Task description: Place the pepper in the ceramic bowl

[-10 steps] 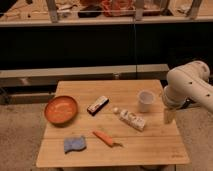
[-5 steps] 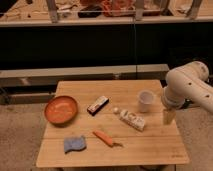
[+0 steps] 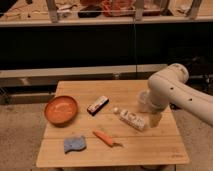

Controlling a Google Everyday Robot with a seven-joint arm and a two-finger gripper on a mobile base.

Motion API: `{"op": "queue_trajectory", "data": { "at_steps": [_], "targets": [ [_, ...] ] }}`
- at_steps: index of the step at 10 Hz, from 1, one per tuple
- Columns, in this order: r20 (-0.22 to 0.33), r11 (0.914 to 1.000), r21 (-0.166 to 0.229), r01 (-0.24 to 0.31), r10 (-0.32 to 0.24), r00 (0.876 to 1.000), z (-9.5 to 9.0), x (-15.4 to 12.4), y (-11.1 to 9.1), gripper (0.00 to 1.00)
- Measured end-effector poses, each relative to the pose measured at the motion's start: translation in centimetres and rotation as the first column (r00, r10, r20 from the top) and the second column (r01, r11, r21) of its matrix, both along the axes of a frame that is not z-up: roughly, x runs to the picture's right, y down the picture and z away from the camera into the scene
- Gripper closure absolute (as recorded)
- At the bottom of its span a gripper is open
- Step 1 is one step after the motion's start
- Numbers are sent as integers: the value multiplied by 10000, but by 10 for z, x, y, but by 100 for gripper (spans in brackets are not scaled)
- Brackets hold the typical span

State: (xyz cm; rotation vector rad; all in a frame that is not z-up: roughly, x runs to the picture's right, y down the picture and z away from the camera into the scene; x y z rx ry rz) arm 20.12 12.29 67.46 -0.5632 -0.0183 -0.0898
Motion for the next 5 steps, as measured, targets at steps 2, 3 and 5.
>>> {"op": "queue_trajectory", "data": {
  "at_steps": [2,3,5],
  "targets": [
    [157,9999,0,172,-172,9997,3,-27,6,20],
    [323,9996,-21,297,-296,9990,5,-44,10,20],
    [723,9987,-69,503,-497,9961,10,-74,22,20]
  ]
}}
